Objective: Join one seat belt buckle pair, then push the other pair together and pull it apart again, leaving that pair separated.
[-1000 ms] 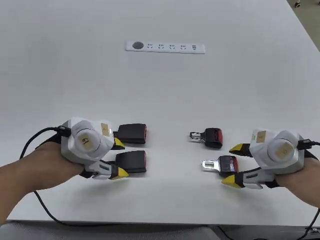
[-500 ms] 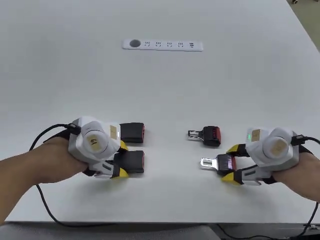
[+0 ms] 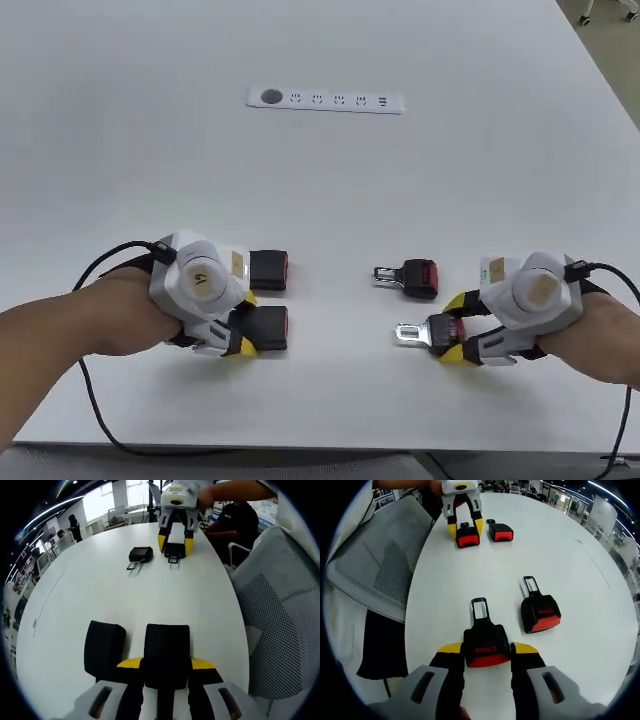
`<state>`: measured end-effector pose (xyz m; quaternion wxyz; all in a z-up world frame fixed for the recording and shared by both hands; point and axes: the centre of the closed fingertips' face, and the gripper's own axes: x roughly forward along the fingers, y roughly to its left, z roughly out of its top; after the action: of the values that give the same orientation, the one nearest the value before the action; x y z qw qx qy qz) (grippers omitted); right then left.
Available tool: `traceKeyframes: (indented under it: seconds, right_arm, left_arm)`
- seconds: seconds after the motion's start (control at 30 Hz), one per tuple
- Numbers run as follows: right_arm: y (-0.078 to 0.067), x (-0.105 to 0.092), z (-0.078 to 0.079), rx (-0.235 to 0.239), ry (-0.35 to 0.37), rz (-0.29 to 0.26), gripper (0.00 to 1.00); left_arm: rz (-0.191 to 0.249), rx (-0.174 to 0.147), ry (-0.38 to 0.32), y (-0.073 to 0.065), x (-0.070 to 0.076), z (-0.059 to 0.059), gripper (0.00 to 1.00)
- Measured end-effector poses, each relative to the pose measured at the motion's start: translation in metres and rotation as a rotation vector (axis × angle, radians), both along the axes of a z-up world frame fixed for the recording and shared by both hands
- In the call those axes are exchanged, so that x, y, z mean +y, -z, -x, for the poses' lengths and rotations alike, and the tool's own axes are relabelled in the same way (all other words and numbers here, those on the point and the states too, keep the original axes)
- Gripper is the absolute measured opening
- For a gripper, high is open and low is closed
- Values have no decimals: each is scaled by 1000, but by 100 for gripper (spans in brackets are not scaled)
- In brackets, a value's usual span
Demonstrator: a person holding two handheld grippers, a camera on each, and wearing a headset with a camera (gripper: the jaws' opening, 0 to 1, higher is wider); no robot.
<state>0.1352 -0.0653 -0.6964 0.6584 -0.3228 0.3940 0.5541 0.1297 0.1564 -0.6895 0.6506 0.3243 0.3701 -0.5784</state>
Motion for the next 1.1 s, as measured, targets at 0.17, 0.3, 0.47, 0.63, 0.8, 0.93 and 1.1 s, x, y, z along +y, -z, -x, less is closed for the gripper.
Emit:
traceKeyframes:
  seconds: [0.17,0.3,0.47,0.63,0.8,0.93,1.1]
  right_arm:
    - [-1,1,0,2,13,5,34]
    - [1,1,-3,3,30,6,34]
    - [1,2,-3,2,46,15,34]
    - [0,11,0,-4,58,16,34]
    - [-1,26,4,-8,56,3,34]
    - [-2,40,2,-7,53,-13,34]
    - [-3,61,5,-16,42,-37,34]
  left_arm:
    - [2,0,-3,-3,-2,2,34]
    - [2,0,3,-3,-1,1,34]
    - [-2,1,1,-2,-1,0,34]
    - [-1,1,2,0,1,-1,34]
    - [1,3,-3,1,3,-2,34]
    - [1,3,-5,2,3,-2,34]
    - [-5,5,-7,3,4,-3,34]
